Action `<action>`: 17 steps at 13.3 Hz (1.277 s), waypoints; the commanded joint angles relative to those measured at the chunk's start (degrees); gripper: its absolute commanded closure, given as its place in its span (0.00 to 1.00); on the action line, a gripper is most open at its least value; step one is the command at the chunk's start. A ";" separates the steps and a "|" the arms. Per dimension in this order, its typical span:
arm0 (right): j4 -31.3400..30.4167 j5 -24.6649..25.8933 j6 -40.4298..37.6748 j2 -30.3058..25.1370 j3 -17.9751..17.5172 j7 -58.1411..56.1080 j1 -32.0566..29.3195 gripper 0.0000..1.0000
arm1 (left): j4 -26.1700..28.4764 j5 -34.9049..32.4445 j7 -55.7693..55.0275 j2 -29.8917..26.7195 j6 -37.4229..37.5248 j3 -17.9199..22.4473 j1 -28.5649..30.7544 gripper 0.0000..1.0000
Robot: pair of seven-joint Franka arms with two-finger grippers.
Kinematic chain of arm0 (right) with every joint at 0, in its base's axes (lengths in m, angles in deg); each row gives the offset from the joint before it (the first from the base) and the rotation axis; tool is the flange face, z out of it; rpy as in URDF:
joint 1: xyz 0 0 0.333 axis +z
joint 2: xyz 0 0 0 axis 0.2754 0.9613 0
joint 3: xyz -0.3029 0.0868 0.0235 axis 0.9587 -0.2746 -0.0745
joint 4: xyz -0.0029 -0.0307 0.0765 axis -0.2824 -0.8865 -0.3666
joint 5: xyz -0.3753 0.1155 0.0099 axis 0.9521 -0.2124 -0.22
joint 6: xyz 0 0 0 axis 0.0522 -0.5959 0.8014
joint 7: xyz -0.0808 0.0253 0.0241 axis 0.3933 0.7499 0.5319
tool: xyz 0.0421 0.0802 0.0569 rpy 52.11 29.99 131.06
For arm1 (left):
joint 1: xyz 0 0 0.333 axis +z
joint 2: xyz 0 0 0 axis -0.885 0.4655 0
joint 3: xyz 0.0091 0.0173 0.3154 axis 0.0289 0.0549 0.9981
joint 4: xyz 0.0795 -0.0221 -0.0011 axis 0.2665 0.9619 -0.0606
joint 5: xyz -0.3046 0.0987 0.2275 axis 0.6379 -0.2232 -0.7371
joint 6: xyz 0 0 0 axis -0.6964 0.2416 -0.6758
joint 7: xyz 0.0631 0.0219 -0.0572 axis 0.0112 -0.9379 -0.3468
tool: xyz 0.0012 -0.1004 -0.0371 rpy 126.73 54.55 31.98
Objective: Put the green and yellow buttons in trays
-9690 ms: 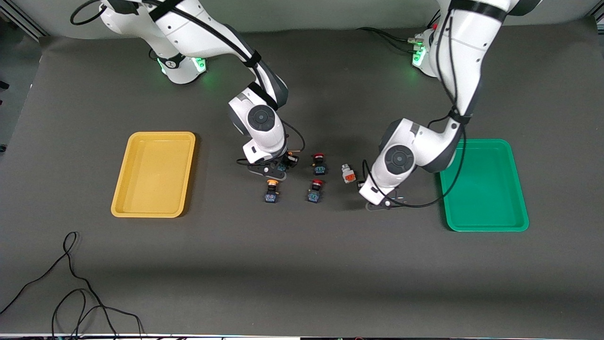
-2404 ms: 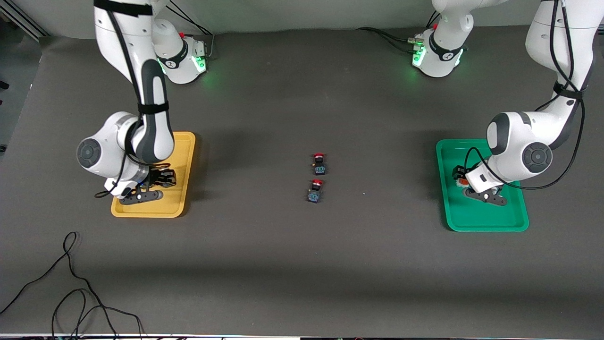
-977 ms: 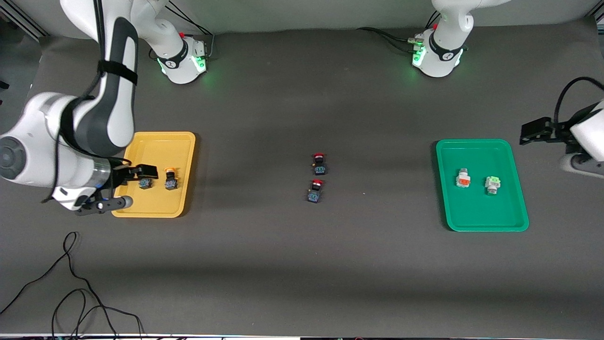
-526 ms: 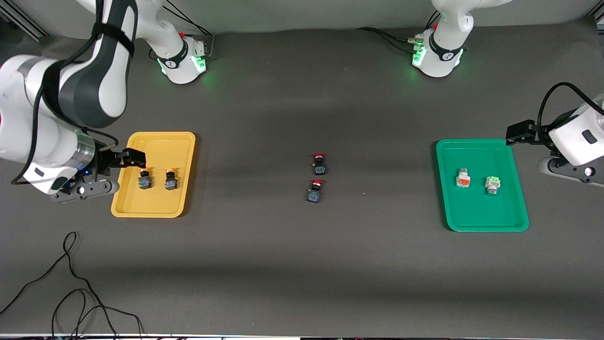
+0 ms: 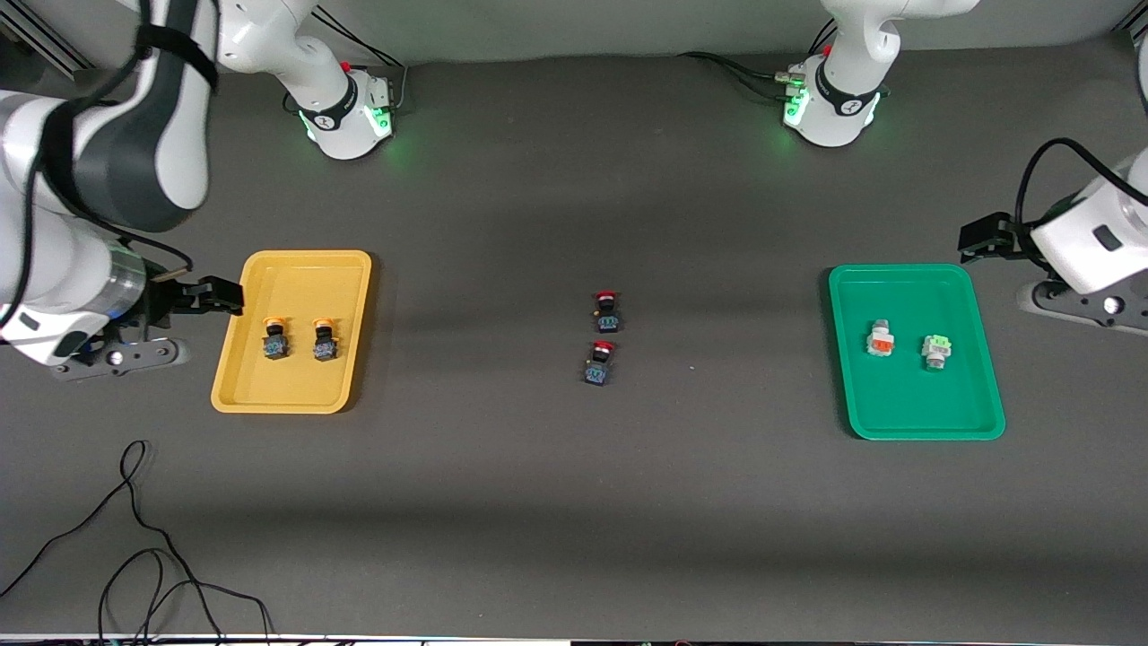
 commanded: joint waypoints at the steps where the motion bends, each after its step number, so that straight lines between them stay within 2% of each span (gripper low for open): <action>1: 0.34 5.14 -0.66 -7.74 -10.42 3.77 -7.61 0.00 | 16.93 0.26 -0.55 -10.71 -9.74 1.64 -1.26 0.00; 5: -0.10 10.32 -0.66 -13.37 -27.90 3.86 -23.78 0.00 | 15.75 0.08 -3.17 -10.47 -10.91 -0.03 -1.35 0.00; 9: -2.38 12.69 -0.49 -17.24 -43.02 4.90 -38.99 0.00 | 15.48 0.00 -7.05 -10.21 -11.52 -2.76 -1.18 0.00; 12: -4.85 14.46 0.83 -20.06 -56.29 6.14 -51.99 0.00 | 10.92 0.00 -6.44 -6.70 -10.20 -2.67 -1.18 0.00; 15: -7.30 14.46 3.10 -22.25 -64.13 6.49 -60.80 0.00 | 10.65 0.00 -6.88 -6.61 -8.71 -2.76 -1.18 0.00; 17: -11.60 14.46 6.18 -25.24 -64.86 8.42 -61.52 0.00 | 10.65 0.08 -6.35 -6.43 -8.71 -2.58 -1.09 0.00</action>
